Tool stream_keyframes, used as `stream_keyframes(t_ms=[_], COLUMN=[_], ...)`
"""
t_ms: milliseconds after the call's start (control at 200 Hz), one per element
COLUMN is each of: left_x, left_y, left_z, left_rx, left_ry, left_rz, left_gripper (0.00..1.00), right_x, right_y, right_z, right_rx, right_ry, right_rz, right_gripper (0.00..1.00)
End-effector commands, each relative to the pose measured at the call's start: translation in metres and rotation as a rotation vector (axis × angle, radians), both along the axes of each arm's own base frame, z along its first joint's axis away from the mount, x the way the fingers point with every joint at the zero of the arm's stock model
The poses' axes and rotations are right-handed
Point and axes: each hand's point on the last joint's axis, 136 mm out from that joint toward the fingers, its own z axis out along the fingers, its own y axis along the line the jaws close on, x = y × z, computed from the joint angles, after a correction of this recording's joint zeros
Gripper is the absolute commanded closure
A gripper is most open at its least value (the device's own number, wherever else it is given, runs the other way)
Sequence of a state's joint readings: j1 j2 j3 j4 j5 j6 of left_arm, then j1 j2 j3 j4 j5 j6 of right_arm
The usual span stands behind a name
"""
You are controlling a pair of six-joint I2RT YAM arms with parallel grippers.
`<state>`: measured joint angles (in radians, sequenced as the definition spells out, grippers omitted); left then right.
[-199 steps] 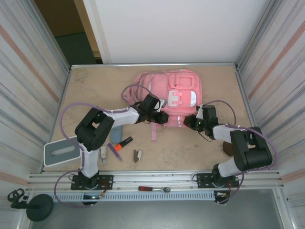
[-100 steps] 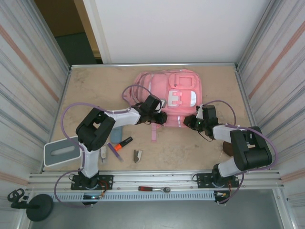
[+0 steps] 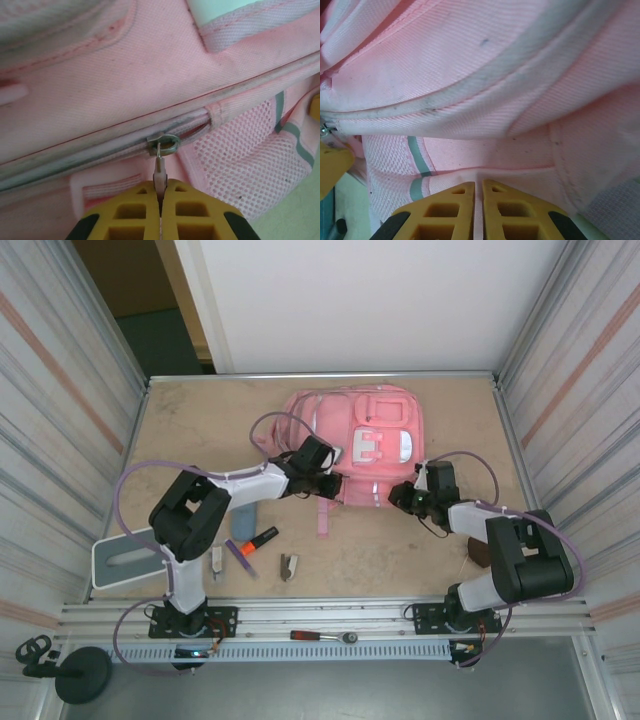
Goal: Pack books, pencil case, and school supplies into a backpack
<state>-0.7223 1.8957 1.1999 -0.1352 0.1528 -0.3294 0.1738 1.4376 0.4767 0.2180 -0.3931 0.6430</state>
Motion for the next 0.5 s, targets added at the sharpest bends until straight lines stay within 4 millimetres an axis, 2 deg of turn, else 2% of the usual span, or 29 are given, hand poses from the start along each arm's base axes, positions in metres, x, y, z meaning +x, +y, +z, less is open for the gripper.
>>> stream_keyframes(t_ms=[0,190,321,421,496], left_x=[0.009,0.0,-0.006,-0.008,-0.01], left_y=[0.031,0.02,0.015,0.013,0.009], left_z=[0.011,0.016,0.02,0.021,0.024], left_rx=[0.107,0.068,0.031,0.014,-0.01], left_ry=[-0.054,-0.065,-0.086,-0.093,-0.091], left_rz=[0.027,-0.072,-0.138,-0.168,-0.188], left_gripper=[1.0,1.0,1.0,1.0,1.0], right_x=[-0.012,-0.004,-0.011,-0.026,-0.035], right_y=[-0.03,-0.021,-0.003,0.014,0.017], right_z=[-0.017,0.028,0.056,0.057,0.053], right_rx=[-0.112,-0.116,-0.116,-0.097,-0.063], right_ry=[0.091,-0.029,-0.087,-0.075,-0.048], right_rz=[-0.076,-0.006,0.049,0.065,0.018], right_gripper=[0.89,0.85,0.79,0.69,0.61])
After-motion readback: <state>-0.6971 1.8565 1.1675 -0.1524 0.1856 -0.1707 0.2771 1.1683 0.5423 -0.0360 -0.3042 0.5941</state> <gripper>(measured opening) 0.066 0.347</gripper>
